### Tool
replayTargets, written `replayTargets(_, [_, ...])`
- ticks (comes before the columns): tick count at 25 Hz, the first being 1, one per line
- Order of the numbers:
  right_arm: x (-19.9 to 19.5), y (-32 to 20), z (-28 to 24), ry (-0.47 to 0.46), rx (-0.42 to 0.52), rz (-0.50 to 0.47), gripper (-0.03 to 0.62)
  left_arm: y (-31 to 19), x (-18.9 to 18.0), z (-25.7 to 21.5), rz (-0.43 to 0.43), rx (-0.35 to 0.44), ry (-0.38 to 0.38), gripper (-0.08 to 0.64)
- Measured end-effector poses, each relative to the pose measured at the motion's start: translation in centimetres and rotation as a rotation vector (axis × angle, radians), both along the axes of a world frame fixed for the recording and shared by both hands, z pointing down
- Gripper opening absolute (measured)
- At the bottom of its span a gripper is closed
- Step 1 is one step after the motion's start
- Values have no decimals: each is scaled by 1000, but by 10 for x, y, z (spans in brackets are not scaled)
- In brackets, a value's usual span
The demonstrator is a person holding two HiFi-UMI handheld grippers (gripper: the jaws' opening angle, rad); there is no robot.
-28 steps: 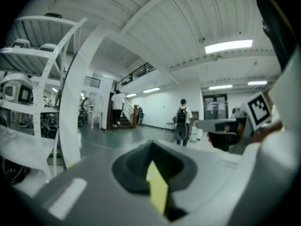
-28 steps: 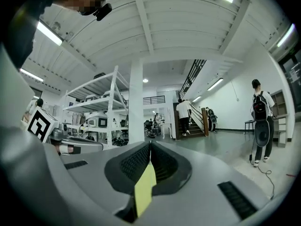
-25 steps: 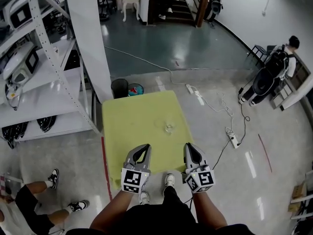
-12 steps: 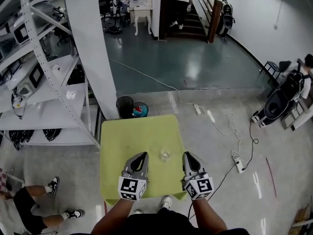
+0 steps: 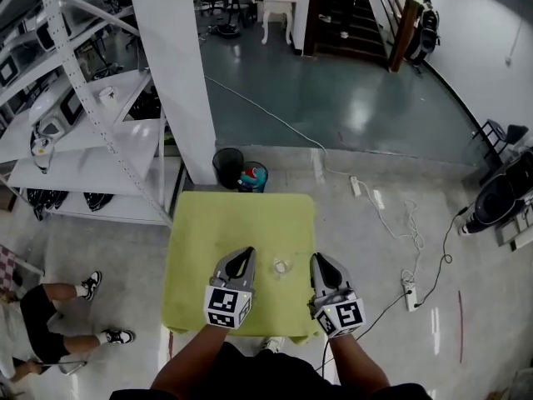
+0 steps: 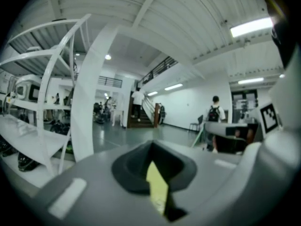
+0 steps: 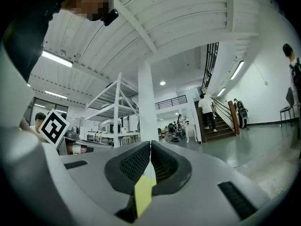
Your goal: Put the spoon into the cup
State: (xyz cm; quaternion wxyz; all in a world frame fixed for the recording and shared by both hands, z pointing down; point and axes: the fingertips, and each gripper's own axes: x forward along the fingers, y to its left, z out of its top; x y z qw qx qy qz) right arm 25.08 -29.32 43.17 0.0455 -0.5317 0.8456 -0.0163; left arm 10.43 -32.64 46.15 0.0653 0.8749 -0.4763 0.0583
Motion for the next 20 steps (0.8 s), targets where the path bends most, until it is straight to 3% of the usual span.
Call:
replayTargets(12, [-42,-29,51,38,-89,-85,12,-14,-11,49,-3,-60,13,5])
replayTargets(20, [-44,-38,104,101,-168,-49,12,-12,-27,83,-13,-98,-4,5])
